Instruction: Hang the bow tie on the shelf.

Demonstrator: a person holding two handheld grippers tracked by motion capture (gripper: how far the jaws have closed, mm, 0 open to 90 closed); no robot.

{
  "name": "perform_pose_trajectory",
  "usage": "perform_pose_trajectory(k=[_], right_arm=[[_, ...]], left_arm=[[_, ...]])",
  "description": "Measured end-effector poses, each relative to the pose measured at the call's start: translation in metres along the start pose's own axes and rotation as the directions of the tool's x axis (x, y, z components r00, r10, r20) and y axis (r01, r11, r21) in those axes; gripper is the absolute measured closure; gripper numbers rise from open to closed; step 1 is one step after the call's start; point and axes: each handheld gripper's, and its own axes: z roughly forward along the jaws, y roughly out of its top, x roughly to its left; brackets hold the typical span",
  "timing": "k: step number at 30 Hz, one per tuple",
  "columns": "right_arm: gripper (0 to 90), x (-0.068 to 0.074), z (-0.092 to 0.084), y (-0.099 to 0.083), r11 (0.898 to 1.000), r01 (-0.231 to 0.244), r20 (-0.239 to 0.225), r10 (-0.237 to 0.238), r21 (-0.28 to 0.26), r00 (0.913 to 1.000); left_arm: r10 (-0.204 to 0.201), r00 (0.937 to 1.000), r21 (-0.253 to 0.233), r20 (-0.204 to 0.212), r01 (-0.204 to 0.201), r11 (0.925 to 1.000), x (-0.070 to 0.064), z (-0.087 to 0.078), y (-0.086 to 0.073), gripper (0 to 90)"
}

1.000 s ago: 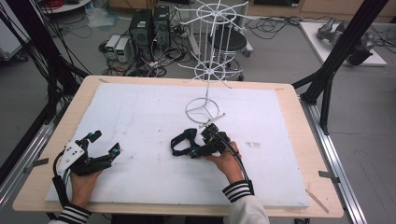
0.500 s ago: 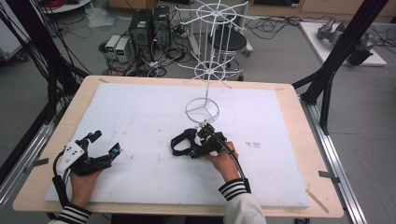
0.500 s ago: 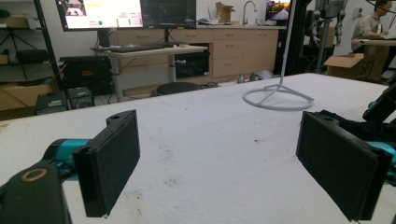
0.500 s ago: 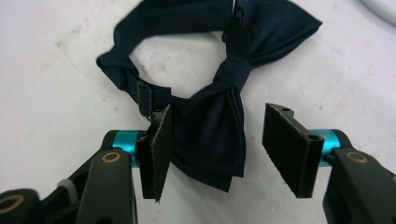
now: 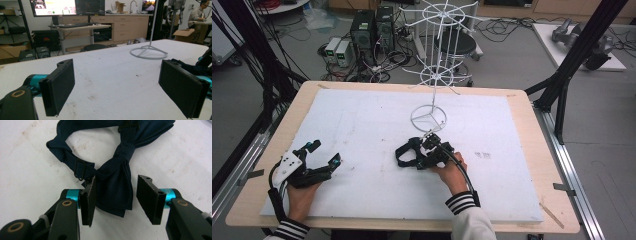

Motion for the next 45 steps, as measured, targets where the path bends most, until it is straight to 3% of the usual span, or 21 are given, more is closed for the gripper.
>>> perform_pose_trajectory(k=[12,19,32,42,45], right_arm=[[64.3,0.002,-0.001,0.001,1.0,0.011,0.001,-0.011,0.014,0.9999],[82.1,0.004,-0.003,0.002,1.0,0.014,0.001,-0.014,0.023,0.9999],[83.9,0.008,-0.005,0.003,0.999,0.029,0.019,-0.03,0.019,0.9994],[83.8,0.008,-0.019,0.0,0.998,0.037,0.04,-0.035,-0.052,0.9986],[83.9,0.008,-0.026,-0.001,0.994,0.054,0.046,-0.05,-0.098,0.9977]], left_arm=[[0.0,1.0,0.0,0.0,0.0,1.0,0.0,0.0,0.0,14.0],[0.001,1.0,0.0,0.0,-0.001,1.0,0.0,0.0,0.0,13.9],[0.001,1.0,0.0,0.0,-0.001,1.0,0.0,0.0,0.0,13.9],[0.0,1.0,-0.001,0.0,0.0,1.0,0.0,0.0,0.0,13.9],[0.0,1.0,-0.001,0.0,0.0,1.0,0.0,0.0,0.0,13.9]])
